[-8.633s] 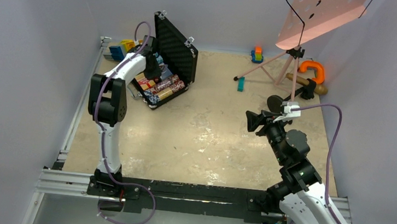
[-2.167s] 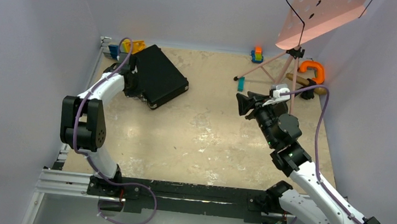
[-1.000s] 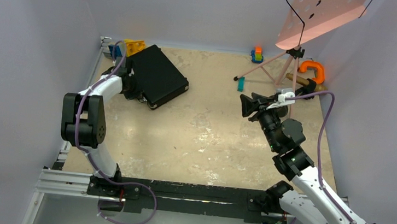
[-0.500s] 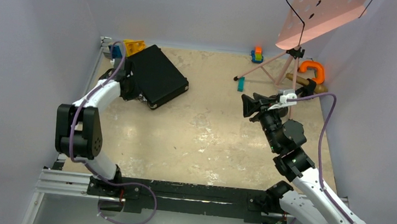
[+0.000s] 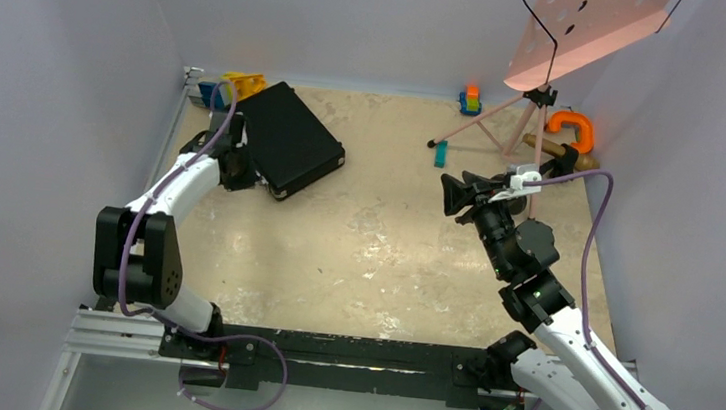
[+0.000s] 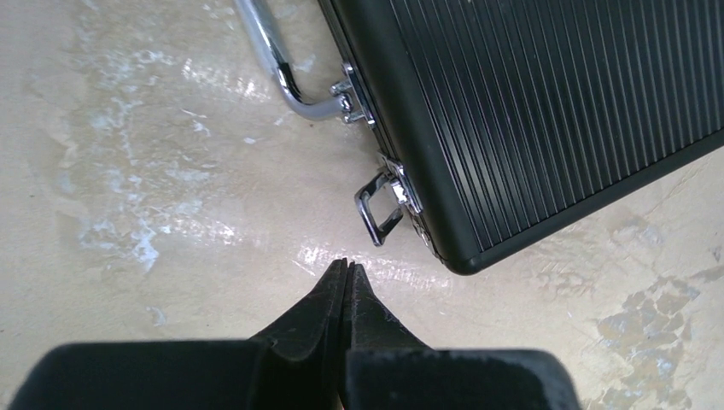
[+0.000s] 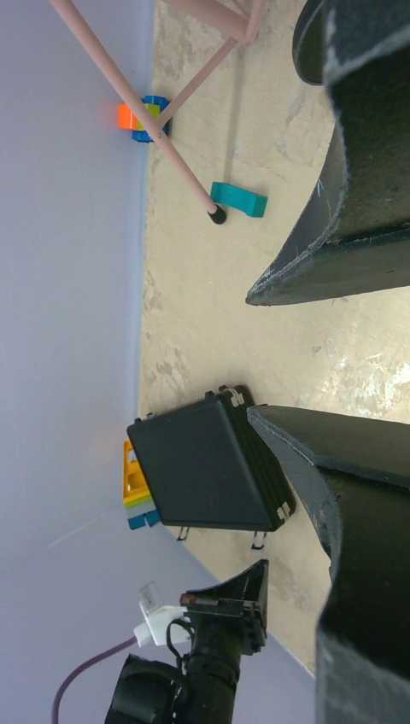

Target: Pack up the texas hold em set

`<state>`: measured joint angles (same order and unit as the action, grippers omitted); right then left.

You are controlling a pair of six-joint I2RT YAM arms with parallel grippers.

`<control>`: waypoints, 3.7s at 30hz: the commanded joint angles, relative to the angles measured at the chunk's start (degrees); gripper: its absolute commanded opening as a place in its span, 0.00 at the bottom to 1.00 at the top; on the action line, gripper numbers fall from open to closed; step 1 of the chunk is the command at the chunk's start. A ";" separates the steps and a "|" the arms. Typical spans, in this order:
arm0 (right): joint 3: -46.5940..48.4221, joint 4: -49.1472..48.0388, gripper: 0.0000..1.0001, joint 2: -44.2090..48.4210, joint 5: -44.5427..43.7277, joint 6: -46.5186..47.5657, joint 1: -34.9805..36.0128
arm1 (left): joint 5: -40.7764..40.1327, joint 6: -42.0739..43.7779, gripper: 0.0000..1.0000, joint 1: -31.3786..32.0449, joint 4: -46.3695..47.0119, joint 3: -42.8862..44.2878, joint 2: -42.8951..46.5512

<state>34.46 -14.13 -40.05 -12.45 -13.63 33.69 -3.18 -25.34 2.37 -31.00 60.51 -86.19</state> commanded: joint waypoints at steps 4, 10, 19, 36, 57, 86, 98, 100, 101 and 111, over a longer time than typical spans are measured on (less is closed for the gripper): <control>0.00 -2.00 0.51 0.27 -0.12 0.71 -0.12 | 2.92 2.75 0.00 0.81 2.22 3.34 -1.92; 0.03 -2.04 0.51 -0.09 -0.03 0.71 -0.19 | 6.80 2.58 0.00 0.79 6.18 3.05 -1.44; 0.08 -2.04 0.51 -0.36 -0.09 0.69 -0.12 | 1.16 -0.02 0.00 0.71 1.21 6.03 -6.22; -0.25 -1.87 0.51 0.58 -0.51 0.72 -0.13 | 0.57 -7.36 0.00 0.38 -4.47 4.62 -10.10; -0.44 -1.95 0.51 0.33 -1.00 0.82 -0.15 | 7.69 -11.05 0.00 -2.28 -1.99 1.96 -12.23; -0.53 -2.22 0.51 -0.64 -0.98 0.88 -0.17 | 18.05 -16.69 0.00 -8.82 4.59 -3.66 -11.15; -0.52 -2.31 0.51 -1.04 -1.09 0.84 -0.20 | 24.97 -17.89 0.00 -11.23 8.38 -5.27 -11.28; -0.49 -2.31 0.51 -1.12 -0.98 0.87 -0.17 | 25.90 -18.09 0.00 -11.35 8.92 -5.65 -11.11; -0.49 -2.38 0.51 -1.08 -0.95 0.88 -0.12 | 26.16 -18.15 0.00 -11.42 9.02 -5.63 -11.11; -0.60 -2.31 0.51 -1.09 -1.17 0.91 -0.12 | 27.56 -16.55 0.00 -11.73 10.91 -5.37 -7.57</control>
<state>34.02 -14.15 -41.25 -12.53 -13.61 33.69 23.20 -42.92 -8.99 -21.63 54.76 -97.10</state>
